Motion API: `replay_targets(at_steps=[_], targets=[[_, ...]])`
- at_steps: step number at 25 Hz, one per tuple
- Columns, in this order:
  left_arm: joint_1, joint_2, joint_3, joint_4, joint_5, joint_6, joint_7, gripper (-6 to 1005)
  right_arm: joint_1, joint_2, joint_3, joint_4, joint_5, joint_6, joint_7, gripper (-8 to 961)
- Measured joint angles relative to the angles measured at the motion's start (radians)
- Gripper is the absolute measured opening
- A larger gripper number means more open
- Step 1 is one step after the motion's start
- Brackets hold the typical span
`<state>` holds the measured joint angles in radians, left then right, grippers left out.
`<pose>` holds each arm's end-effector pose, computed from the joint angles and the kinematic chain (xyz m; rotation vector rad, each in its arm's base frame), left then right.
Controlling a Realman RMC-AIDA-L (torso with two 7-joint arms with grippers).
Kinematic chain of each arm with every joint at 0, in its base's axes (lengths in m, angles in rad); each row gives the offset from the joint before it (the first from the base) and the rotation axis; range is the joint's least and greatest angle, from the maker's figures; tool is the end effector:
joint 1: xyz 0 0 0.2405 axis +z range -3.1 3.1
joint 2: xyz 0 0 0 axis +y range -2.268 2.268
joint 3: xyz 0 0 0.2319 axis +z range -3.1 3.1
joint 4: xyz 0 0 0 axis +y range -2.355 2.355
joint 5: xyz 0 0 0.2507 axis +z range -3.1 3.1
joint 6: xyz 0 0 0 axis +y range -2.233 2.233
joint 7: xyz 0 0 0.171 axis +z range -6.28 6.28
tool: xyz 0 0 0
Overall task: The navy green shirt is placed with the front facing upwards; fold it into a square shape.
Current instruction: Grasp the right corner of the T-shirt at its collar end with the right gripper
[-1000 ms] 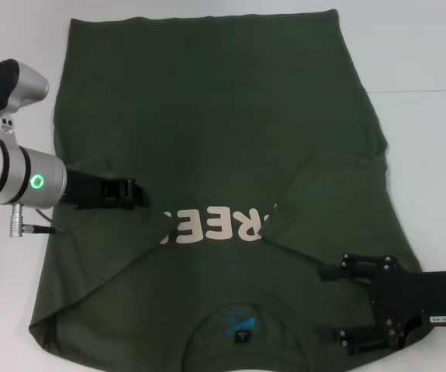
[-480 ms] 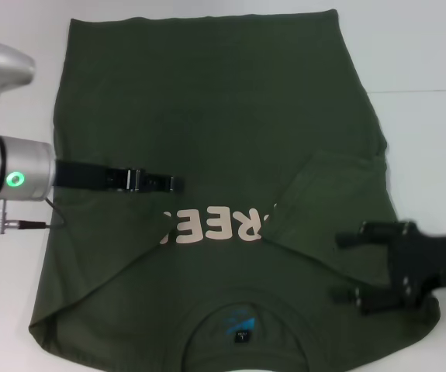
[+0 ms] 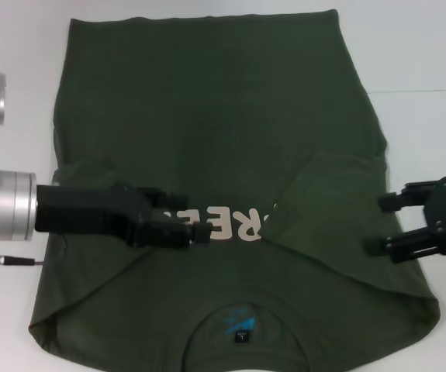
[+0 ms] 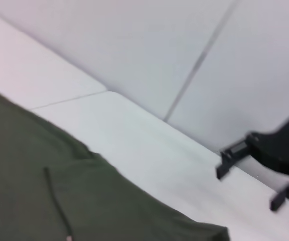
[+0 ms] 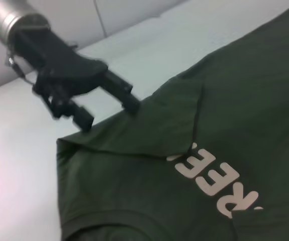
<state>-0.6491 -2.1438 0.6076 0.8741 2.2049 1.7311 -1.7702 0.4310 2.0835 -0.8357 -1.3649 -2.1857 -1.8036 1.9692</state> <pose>-0.2025 0.3706 0.0042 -2.8726 -0.8663 -0.6311 0.2071 0.3484 0.0810 -2.7926 0.7475 0.2228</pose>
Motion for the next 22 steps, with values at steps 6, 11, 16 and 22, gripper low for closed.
replay_targets(at_steps=[6,11,16,22], targets=[[0.002,-0.003,0.002,-0.028,-0.004,0.004,0.054,850,0.068,-0.012,0.040,-0.104,-0.091,-0.121,0.153,913],[0.003,-0.004,-0.001,-0.049,-0.013,-0.015,0.059,849,0.146,0.002,-0.013,-0.137,-0.412,-0.137,0.236,912],[0.003,-0.005,-0.001,-0.068,-0.015,-0.035,0.065,850,0.157,0.007,-0.134,-0.133,-0.567,-0.109,0.303,910],[0.001,-0.005,-0.001,-0.073,-0.023,-0.040,0.068,850,0.147,0.011,-0.229,-0.111,-0.607,-0.083,0.356,895]])
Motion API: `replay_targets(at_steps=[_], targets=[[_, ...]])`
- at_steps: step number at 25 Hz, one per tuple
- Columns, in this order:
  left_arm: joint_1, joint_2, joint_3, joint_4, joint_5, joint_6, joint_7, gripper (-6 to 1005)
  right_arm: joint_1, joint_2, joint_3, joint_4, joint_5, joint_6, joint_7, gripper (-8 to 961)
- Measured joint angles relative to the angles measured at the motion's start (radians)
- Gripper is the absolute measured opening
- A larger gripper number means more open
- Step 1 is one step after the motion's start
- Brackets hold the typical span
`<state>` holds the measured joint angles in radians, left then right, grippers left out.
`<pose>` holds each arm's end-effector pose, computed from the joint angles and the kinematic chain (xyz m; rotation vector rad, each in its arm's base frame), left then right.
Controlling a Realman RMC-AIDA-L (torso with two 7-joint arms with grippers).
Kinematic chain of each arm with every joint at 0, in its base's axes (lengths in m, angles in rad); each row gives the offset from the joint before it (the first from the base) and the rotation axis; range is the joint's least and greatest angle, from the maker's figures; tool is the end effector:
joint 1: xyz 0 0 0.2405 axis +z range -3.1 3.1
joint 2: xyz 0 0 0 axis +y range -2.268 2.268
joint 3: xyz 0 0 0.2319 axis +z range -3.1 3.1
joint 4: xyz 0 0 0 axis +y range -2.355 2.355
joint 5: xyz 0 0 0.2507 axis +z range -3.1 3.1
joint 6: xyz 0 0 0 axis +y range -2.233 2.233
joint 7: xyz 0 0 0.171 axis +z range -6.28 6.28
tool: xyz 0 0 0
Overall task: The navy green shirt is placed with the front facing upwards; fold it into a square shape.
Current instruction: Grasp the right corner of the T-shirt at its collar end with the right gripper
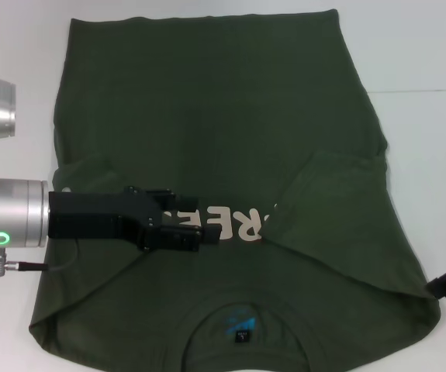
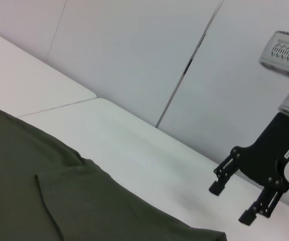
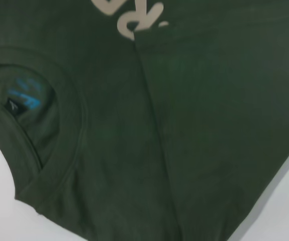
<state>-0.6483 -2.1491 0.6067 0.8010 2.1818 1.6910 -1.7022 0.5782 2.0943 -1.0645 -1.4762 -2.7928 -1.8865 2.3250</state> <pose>-0.2062 0.3693 -0.0114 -2.8660 -0.8470 -0.6825 0.2069 0.3575 0.0737 -2.5562 0.9965 -0.6660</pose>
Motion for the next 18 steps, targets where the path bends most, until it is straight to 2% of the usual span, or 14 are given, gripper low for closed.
replay_targets(at_steps=[4,10,18], targets=[[0.002,0.000,-0.001,0.000,-0.002,-0.008,0.001,849,-0.007,0.001,-0.045,0.039,-0.010,0.037,0.029,848],[0.003,0.000,-0.001,0.000,-0.002,-0.014,0.001,849,-0.017,0.003,-0.121,0.105,-0.025,0.109,0.064,850],[0.004,0.000,-0.001,0.000,-0.004,-0.022,0.002,849,-0.012,0.003,-0.140,0.161,-0.030,0.151,0.080,825]])
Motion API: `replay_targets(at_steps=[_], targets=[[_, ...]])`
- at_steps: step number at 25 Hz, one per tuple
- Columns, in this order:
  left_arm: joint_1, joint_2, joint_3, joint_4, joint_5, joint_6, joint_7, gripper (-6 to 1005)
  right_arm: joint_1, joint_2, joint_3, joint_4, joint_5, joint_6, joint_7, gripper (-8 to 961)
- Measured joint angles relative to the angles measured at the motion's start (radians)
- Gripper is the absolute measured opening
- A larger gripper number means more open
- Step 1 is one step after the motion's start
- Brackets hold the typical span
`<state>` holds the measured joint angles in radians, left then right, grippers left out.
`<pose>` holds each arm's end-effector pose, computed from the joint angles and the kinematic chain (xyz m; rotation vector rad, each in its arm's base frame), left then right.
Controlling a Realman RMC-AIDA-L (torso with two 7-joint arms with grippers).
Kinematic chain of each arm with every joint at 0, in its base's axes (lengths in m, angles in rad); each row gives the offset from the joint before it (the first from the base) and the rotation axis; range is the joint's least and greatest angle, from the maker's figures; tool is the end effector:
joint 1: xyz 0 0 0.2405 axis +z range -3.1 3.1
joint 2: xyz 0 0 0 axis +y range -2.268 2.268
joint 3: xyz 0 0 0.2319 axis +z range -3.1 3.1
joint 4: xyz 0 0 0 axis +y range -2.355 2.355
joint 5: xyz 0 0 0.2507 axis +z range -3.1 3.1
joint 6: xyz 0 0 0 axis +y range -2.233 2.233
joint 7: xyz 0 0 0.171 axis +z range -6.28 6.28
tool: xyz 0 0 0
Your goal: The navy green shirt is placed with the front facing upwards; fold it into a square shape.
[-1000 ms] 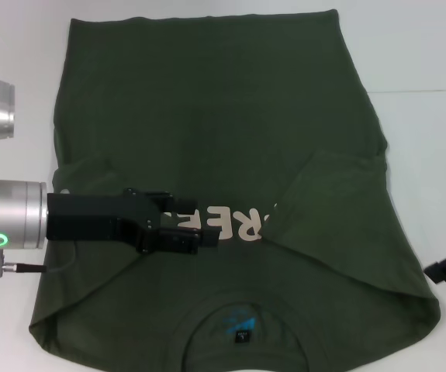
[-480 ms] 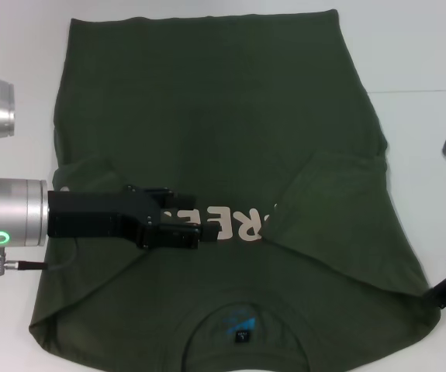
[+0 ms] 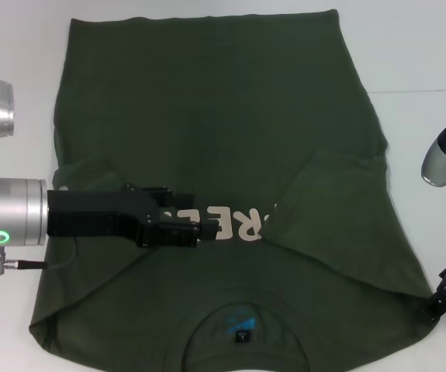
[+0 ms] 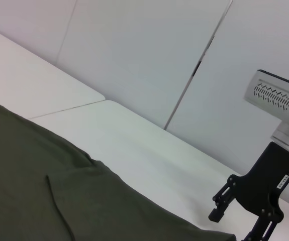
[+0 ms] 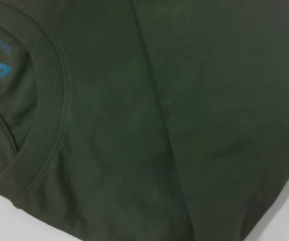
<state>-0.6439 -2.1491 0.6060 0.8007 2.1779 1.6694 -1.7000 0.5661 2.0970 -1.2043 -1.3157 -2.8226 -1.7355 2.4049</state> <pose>-0.2090 0.3719 -0.0110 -2.8410 -0.8509 -0.6786 0.2312 0.3630 0.0295 -2.5181 1.0494 -0.7792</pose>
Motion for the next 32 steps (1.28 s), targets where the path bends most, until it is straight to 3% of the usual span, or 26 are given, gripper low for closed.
replay_targets(at_steps=[11,16,27,32], targets=[[0.006,0.000,-0.024,0.000,0.000,-0.004,-0.001,848,-0.003,-0.001,-0.015,0.023,0.005,0.011,0.016,729],[0.010,0.001,-0.027,0.000,0.000,-0.004,-0.002,848,-0.003,-0.002,-0.015,0.023,0.002,0.020,0.029,488],[0.019,0.006,-0.064,0.006,0.006,0.006,-0.027,847,-0.007,-0.002,-0.017,0.028,-0.001,0.026,0.046,279],[0.045,0.014,-0.060,0.108,0.068,0.022,-0.202,847,-0.009,-0.002,-0.018,0.023,-0.001,0.025,0.047,56]])
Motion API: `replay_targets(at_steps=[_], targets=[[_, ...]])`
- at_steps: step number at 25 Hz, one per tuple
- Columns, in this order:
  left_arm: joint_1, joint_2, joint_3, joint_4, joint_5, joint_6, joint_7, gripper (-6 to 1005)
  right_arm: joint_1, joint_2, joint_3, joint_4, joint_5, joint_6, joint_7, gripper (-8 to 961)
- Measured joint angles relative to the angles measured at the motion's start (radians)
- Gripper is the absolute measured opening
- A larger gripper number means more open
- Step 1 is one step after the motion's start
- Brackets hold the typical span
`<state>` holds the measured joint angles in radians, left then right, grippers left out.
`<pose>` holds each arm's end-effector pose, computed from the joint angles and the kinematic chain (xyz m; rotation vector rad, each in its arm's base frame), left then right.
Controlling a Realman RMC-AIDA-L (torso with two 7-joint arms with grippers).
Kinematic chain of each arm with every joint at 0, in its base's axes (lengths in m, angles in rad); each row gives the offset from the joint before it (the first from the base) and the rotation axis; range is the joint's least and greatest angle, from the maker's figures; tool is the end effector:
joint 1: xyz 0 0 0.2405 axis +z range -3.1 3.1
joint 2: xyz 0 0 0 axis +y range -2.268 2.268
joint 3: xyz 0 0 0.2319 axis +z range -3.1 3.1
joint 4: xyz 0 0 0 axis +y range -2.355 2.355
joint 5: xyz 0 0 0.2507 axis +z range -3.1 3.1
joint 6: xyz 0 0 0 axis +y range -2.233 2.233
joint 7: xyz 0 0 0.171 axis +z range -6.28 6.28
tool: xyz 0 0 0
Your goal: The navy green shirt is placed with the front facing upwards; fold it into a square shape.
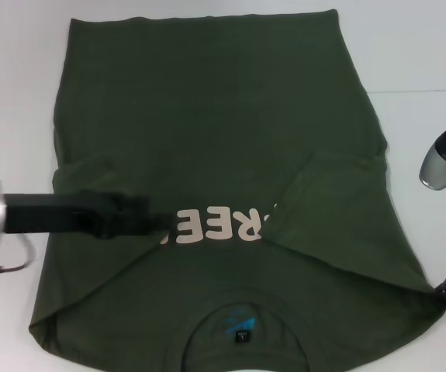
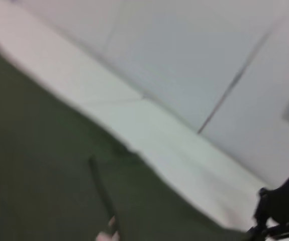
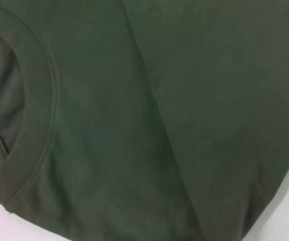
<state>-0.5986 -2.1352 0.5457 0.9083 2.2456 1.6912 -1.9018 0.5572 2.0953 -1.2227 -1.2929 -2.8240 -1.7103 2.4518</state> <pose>-0.2347 0.3703 0.0218 -2.6938 -1.1224 -0.6017 0.2378 0.3622 0.0241 -2.4810 1.1048 -0.7823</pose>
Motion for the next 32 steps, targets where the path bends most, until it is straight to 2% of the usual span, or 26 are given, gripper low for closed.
replay_targets(at_steps=[6,9,14,19,28,32], targets=[[0.066,-0.005,-0.007,0.302,0.153,0.043,-0.364,846,-0.002,0.000,0.000,0.000,0.000,0.001,0.001,40],[0.081,-0.005,-0.014,0.395,0.247,0.090,-0.515,846,-0.002,0.000,0.000,-0.001,0.000,0.001,0.001,40],[0.077,0.004,-0.050,0.396,0.361,0.175,-0.639,846,0.003,0.002,-0.002,0.000,0.000,0.001,0.001,40],[0.079,0.006,-0.067,0.373,0.459,0.188,-0.683,846,0.005,0.002,-0.004,0.002,0.005,0.001,0.001,39],[0.075,0.008,-0.076,0.282,0.486,0.147,-0.688,847,0.006,0.002,-0.005,0.002,0.008,0.001,-0.002,39],[0.059,0.017,-0.075,0.212,0.499,0.117,-0.680,847,0.003,0.002,-0.005,0.003,0.008,0.003,-0.003,39]])
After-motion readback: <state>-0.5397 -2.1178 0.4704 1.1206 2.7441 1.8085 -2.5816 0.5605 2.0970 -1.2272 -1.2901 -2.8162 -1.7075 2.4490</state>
